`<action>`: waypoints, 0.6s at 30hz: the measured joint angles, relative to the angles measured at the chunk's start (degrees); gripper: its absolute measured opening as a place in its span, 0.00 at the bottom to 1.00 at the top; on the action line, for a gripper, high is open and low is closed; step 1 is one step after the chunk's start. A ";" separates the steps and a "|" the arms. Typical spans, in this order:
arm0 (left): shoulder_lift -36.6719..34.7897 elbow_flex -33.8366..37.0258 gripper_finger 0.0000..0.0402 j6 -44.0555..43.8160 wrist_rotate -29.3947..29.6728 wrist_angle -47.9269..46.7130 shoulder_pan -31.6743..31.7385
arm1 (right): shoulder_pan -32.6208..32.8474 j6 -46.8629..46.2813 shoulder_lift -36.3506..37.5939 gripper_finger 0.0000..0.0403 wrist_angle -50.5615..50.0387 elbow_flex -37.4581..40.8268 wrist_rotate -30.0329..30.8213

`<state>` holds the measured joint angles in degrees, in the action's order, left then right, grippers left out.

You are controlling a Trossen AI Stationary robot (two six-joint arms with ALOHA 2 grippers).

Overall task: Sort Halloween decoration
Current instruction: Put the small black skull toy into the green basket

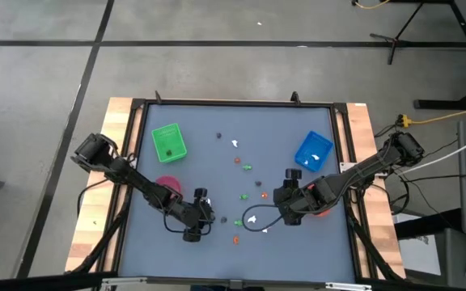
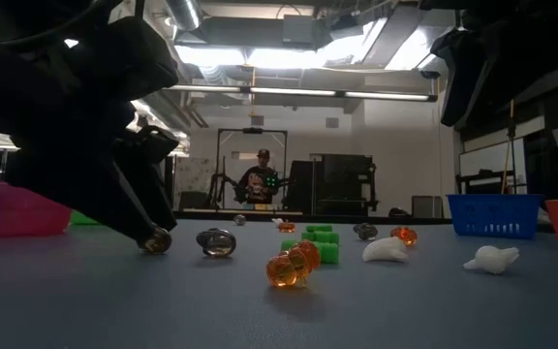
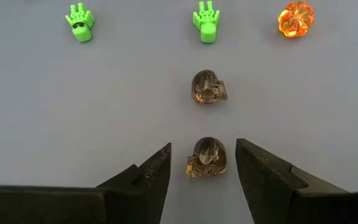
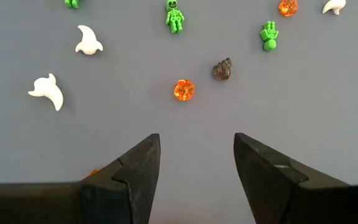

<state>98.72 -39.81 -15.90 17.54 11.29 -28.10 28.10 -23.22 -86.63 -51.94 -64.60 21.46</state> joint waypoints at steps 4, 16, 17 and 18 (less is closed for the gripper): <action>0.00 0.00 0.41 -0.04 0.00 0.00 0.47 | 0.00 0.00 0.00 0.51 0.00 0.00 0.01; 0.00 0.00 0.41 -0.11 -0.63 -0.02 1.36 | 0.00 0.00 0.00 0.51 0.00 0.00 -0.01; 0.00 0.00 0.41 -0.12 -0.72 -0.02 1.36 | 0.00 0.00 0.00 0.51 0.00 0.00 0.01; 0.00 0.00 0.41 -0.11 -0.72 -0.02 1.36 | 0.00 0.00 0.00 0.51 0.00 0.00 -0.01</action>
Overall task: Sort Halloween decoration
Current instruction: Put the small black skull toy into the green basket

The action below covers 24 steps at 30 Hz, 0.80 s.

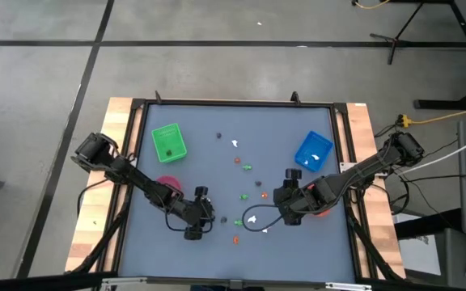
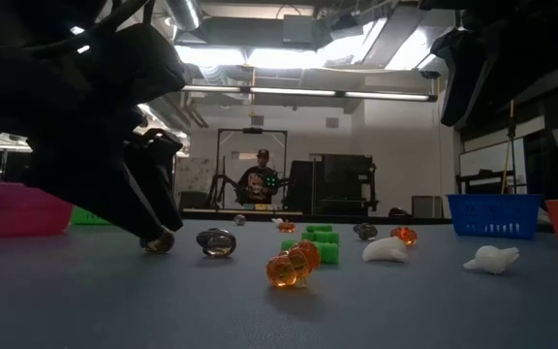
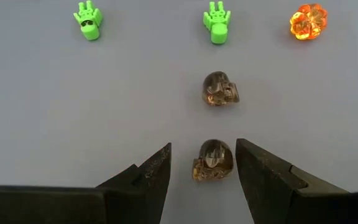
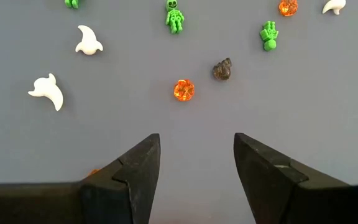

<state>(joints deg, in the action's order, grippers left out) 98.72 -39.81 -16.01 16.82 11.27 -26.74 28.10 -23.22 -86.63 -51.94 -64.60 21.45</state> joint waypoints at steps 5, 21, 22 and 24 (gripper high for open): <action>0.98 0.00 0.41 0.09 -0.86 0.05 0.00 | 0.00 0.00 0.00 0.51 0.00 0.00 0.00; 3.98 -0.09 0.38 0.09 -1.35 3.61 -0.07 | 0.00 0.00 0.00 0.51 -0.02 0.00 0.00; 3.98 -0.09 0.36 0.07 -1.39 3.58 -0.07 | 0.00 0.00 0.00 0.51 -0.02 0.00 0.00; 3.99 -0.09 0.34 0.09 -1.49 3.54 -0.11 | 0.00 0.00 0.00 0.51 -0.02 0.00 0.00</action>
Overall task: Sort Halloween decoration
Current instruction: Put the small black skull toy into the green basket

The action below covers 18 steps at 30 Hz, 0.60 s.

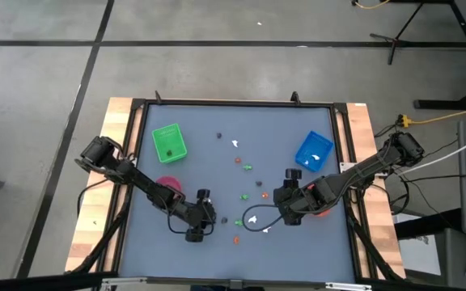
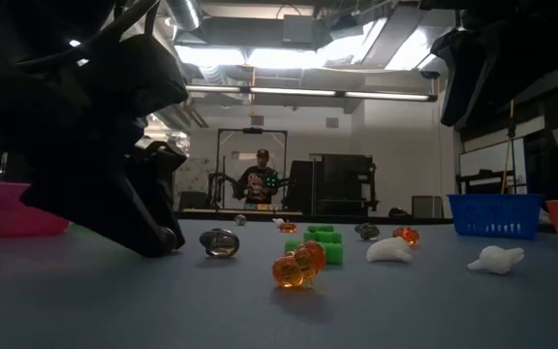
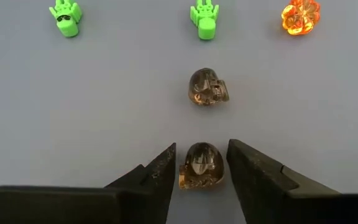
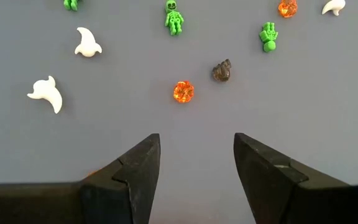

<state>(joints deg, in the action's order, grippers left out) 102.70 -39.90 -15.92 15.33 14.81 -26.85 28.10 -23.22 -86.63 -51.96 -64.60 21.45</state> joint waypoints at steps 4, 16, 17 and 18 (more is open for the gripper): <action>0.01 0.00 0.28 0.00 -0.04 -0.27 0.00 | 0.00 -0.01 0.00 0.51 0.00 0.00 0.00; -0.04 0.02 0.20 0.02 0.22 -0.60 0.00 | 0.00 0.00 0.00 0.51 0.00 0.00 0.00; -0.17 0.04 0.20 0.02 0.24 -0.66 0.00 | 0.00 0.00 0.00 0.51 0.00 0.00 0.00; -0.33 0.07 0.20 0.02 0.22 -0.74 0.00 | 0.00 0.00 0.00 0.51 0.00 0.00 0.00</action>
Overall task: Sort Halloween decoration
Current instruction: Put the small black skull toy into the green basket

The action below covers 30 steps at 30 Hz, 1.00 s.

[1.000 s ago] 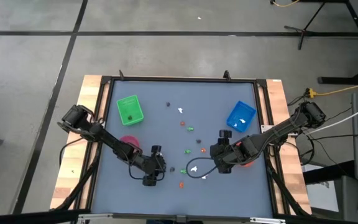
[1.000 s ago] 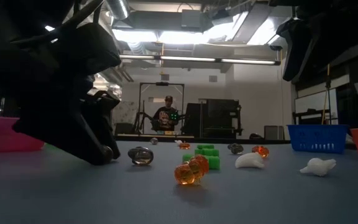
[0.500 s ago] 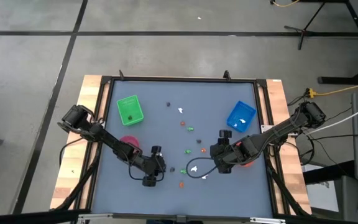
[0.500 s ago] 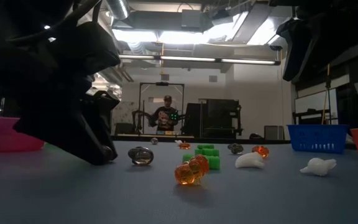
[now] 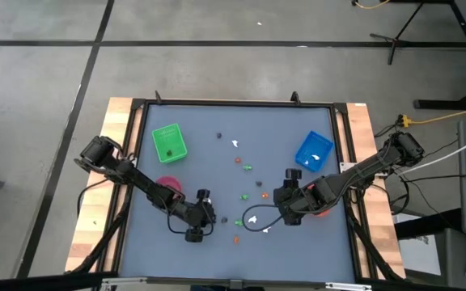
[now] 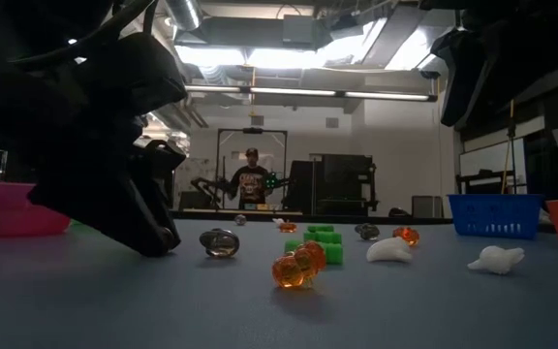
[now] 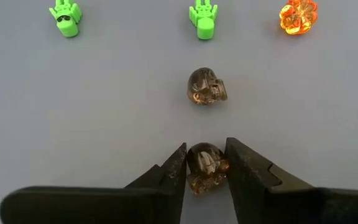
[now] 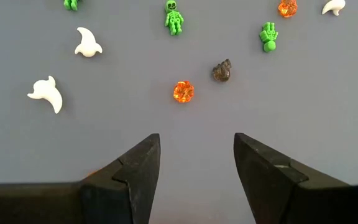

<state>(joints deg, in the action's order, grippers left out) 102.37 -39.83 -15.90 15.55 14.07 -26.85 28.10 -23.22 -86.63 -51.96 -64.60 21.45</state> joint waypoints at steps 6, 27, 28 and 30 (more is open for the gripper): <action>-2.52 0.18 0.19 0.15 0.18 -1.58 0.24 | 0.00 0.00 0.00 0.51 0.02 0.00 0.00; -30.70 0.04 0.19 0.15 11.07 -20.80 5.95 | 0.00 0.00 0.00 0.51 0.04 0.00 0.02; -32.43 0.02 0.19 0.11 11.62 -22.72 6.62 | 0.00 0.00 0.00 0.51 0.04 0.00 0.00; -35.68 0.02 0.19 0.07 12.59 -27.64 7.91 | 0.00 0.00 0.00 0.51 0.04 0.00 0.00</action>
<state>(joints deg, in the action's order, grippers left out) 66.69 -39.81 -15.84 28.14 -13.57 -18.94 28.10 -23.22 -86.63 -51.92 -64.60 21.46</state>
